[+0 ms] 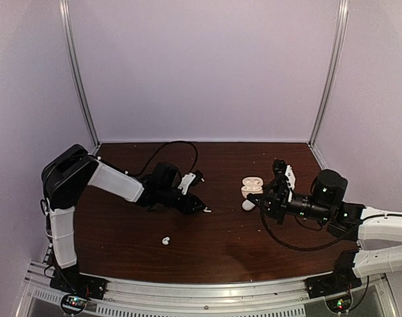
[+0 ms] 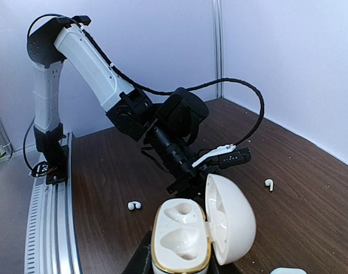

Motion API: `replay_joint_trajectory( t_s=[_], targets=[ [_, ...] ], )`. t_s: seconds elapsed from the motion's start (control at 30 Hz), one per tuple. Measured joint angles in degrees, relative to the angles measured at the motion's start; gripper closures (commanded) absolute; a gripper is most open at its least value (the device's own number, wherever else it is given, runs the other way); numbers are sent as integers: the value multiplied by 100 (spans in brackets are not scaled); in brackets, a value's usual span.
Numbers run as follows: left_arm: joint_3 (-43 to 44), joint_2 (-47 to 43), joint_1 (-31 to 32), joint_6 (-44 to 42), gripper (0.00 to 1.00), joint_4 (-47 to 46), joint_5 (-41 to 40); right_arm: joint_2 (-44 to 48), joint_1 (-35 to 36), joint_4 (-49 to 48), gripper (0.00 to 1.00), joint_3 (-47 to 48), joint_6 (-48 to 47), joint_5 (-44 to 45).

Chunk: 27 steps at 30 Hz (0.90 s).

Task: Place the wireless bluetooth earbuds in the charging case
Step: Pick up the right earbud from the center of the board.

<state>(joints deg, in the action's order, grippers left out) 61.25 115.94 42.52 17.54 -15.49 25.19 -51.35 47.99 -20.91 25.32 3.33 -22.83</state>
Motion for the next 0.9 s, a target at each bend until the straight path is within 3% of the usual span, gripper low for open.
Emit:
replay_joint_trajectory(
  t_s=[0.9],
  targets=[
    [125,415,234,-188,83,-400,-125,-173,-181,-118,97,-11,2,-177]
  ],
)
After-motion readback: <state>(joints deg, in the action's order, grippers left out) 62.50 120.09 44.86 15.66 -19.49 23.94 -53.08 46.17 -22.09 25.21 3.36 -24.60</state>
